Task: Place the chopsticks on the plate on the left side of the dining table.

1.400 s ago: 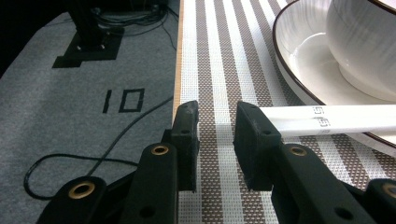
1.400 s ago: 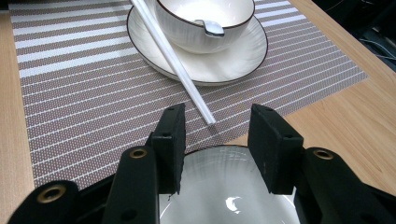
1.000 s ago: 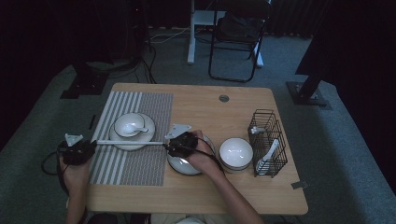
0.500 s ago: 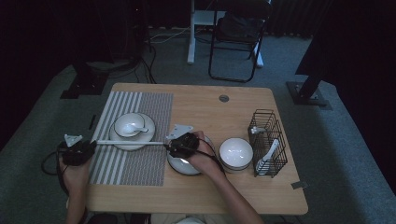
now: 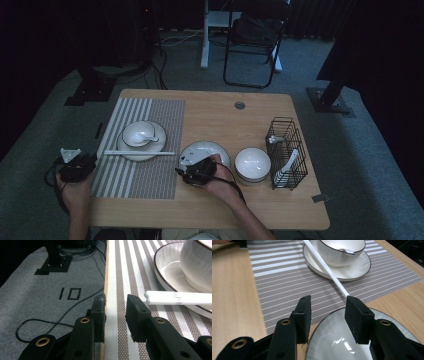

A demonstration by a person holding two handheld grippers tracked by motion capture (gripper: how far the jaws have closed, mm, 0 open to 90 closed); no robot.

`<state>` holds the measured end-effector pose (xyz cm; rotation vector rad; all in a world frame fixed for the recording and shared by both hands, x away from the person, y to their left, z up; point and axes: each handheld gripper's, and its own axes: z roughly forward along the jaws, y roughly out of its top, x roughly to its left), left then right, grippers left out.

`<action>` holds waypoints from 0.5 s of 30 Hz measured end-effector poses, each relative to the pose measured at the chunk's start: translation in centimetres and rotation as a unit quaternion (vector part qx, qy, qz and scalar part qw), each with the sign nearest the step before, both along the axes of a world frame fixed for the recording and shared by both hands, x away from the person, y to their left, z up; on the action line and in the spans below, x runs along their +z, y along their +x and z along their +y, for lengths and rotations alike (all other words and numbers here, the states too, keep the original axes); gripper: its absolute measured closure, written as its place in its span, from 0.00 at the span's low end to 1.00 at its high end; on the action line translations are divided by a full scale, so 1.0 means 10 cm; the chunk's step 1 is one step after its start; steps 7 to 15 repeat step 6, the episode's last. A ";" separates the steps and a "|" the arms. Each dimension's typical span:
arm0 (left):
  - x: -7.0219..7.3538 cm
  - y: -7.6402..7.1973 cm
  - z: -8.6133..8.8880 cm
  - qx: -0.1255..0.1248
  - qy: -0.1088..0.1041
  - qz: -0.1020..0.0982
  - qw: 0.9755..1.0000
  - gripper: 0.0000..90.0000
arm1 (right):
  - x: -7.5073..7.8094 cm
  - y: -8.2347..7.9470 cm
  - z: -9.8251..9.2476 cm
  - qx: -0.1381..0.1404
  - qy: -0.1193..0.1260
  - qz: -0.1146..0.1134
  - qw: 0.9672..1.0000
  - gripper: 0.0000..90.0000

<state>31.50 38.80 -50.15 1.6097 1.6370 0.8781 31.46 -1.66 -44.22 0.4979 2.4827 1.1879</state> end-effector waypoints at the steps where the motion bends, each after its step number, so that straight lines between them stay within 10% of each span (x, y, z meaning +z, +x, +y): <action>1: 0.01 -0.02 0.00 0.000 0.001 -0.003 1.000 0.78 | 0.00 -0.02 -0.01 0.000 0.002 0.001 1.000 0.62; 15: 0.07 -0.11 -0.04 0.000 0.003 -0.015 1.000 0.78 | -0.02 -0.08 -0.05 0.003 0.004 0.002 1.000 0.62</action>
